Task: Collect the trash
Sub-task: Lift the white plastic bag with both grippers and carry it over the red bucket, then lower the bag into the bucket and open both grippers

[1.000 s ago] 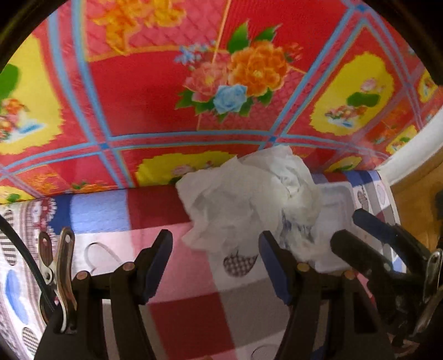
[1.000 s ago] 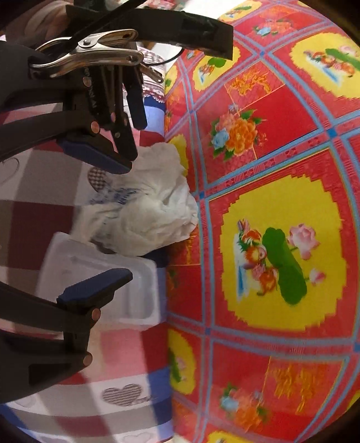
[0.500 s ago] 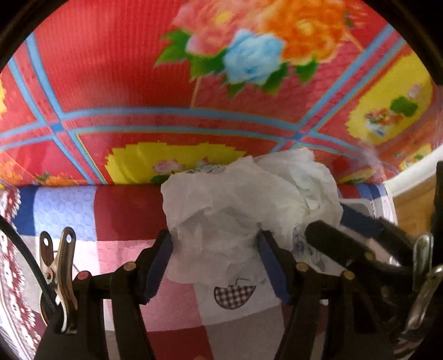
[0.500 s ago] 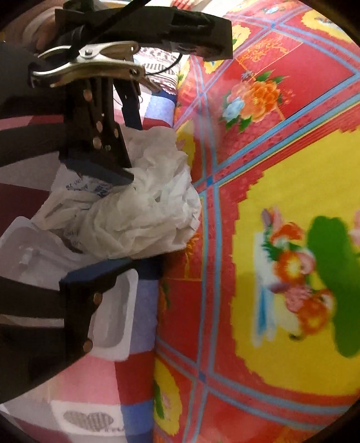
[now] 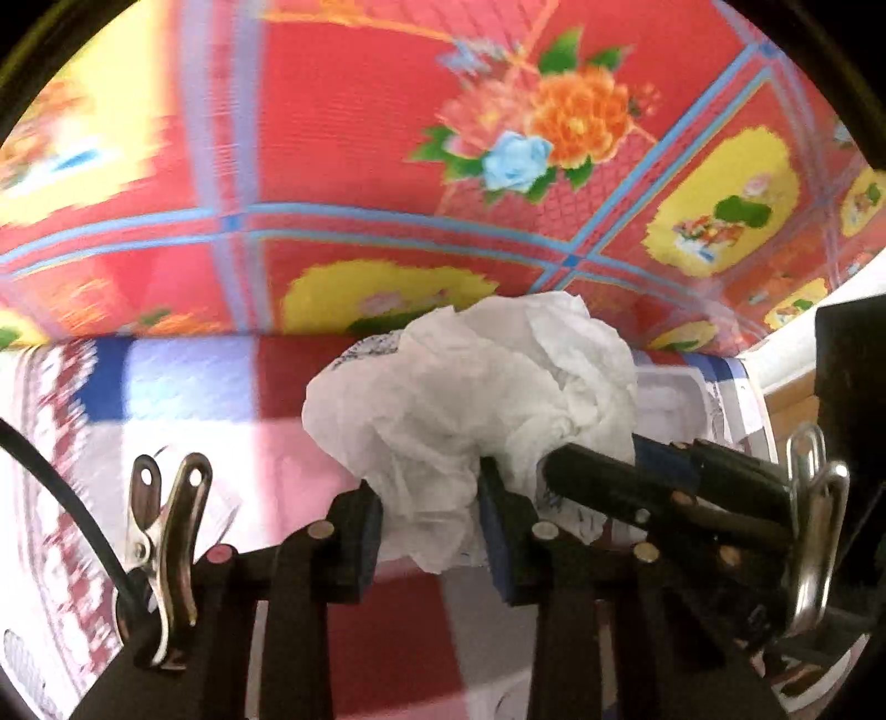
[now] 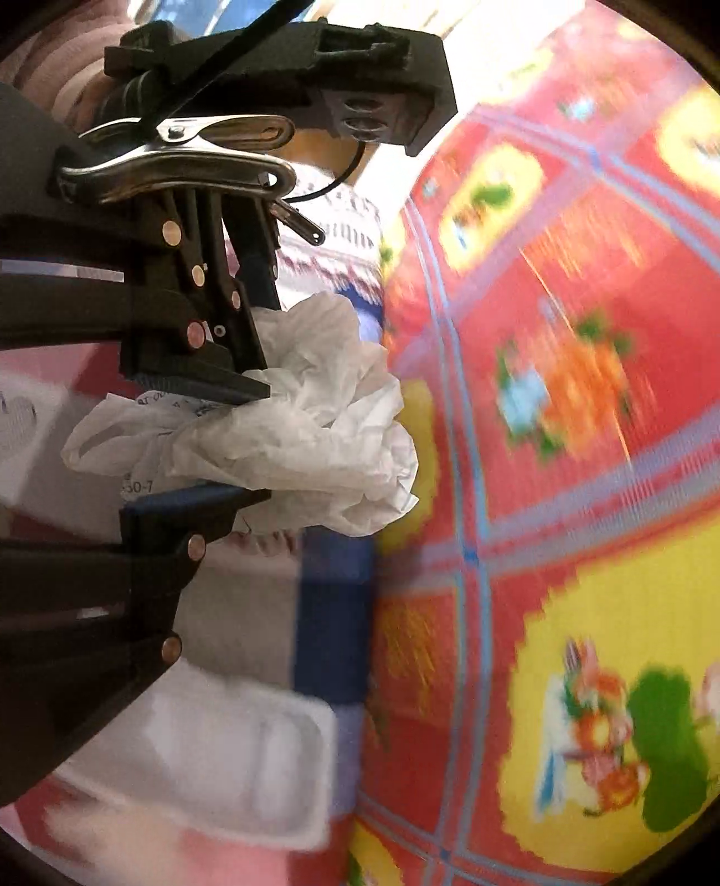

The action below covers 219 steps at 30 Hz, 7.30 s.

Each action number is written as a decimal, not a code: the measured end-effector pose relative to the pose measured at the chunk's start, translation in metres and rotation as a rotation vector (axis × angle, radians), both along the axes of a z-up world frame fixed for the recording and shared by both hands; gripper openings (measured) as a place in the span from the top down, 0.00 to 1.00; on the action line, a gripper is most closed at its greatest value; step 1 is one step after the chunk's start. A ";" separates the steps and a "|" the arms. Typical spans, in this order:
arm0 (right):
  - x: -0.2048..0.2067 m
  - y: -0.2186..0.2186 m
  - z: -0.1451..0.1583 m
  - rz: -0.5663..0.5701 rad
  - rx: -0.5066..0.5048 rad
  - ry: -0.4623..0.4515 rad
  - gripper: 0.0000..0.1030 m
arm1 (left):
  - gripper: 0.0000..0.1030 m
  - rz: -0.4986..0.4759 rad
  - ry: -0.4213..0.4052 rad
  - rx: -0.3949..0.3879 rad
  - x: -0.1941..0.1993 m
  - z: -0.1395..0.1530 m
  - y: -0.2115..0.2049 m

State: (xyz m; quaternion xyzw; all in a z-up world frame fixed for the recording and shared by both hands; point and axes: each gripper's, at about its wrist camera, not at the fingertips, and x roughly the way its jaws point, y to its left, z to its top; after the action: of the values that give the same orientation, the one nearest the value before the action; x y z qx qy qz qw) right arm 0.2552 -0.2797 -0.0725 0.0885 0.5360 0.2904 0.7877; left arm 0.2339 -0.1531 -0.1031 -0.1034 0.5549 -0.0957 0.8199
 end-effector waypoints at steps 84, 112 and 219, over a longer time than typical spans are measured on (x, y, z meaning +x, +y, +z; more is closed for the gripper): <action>-0.289 0.325 0.035 0.349 0.060 -0.098 0.87 | 0.79 0.449 -0.105 0.065 -0.345 0.075 0.321; -0.247 0.593 -0.004 0.706 -0.087 -0.081 0.87 | 0.79 0.758 -0.102 0.030 -0.350 0.036 0.554; -0.234 0.719 -0.088 0.130 -0.297 0.024 0.69 | 0.52 0.387 0.389 0.042 -0.246 -0.347 0.749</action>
State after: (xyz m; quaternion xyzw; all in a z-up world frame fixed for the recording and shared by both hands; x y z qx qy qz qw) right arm 0.0209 0.4392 -0.1603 -0.0606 0.5871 0.2573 0.7651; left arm -0.0117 0.5961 -0.4501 -0.2070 0.6739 0.0959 0.7028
